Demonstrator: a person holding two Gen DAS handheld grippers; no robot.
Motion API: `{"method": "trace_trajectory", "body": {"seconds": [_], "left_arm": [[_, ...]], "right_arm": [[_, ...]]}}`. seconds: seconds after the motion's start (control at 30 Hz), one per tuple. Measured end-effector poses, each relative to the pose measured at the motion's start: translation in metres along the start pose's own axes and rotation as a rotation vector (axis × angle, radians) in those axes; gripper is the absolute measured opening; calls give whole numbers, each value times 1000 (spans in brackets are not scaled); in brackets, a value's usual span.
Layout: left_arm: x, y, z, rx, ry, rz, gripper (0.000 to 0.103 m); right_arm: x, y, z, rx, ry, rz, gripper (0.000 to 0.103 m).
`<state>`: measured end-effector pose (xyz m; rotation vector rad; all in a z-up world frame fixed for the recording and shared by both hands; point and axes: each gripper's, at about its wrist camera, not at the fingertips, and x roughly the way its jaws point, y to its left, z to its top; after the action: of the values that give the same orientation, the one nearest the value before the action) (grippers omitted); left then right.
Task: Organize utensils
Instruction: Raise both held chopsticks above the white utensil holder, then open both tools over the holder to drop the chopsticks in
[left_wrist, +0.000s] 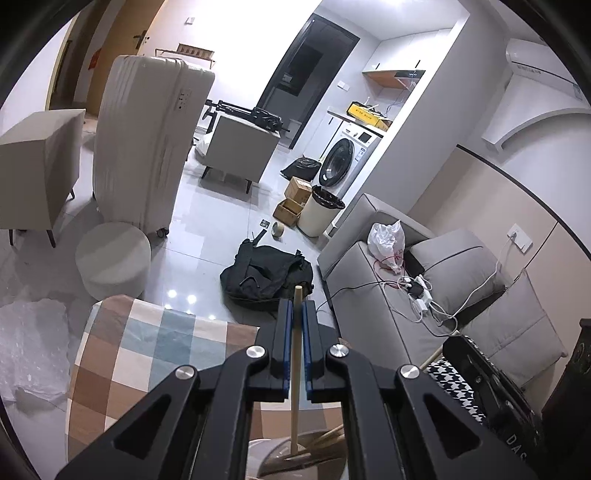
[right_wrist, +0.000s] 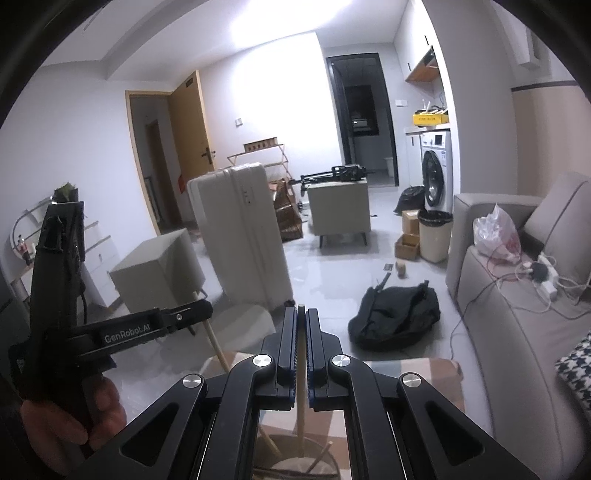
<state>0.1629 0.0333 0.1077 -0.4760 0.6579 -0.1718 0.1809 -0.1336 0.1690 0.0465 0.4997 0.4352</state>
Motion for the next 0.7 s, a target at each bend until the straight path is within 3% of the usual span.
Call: {"method": "trace_trajectory", "body": {"seconds": [0.37,0.7], "left_arm": [[-2,-7,0,35,26,-38,1],[-13,-12,-9,112,6,-6,1]], "right_arm": [[17,17,-24,-76,60,14,3],[16,14,-39,-63,100,23,4]]}}
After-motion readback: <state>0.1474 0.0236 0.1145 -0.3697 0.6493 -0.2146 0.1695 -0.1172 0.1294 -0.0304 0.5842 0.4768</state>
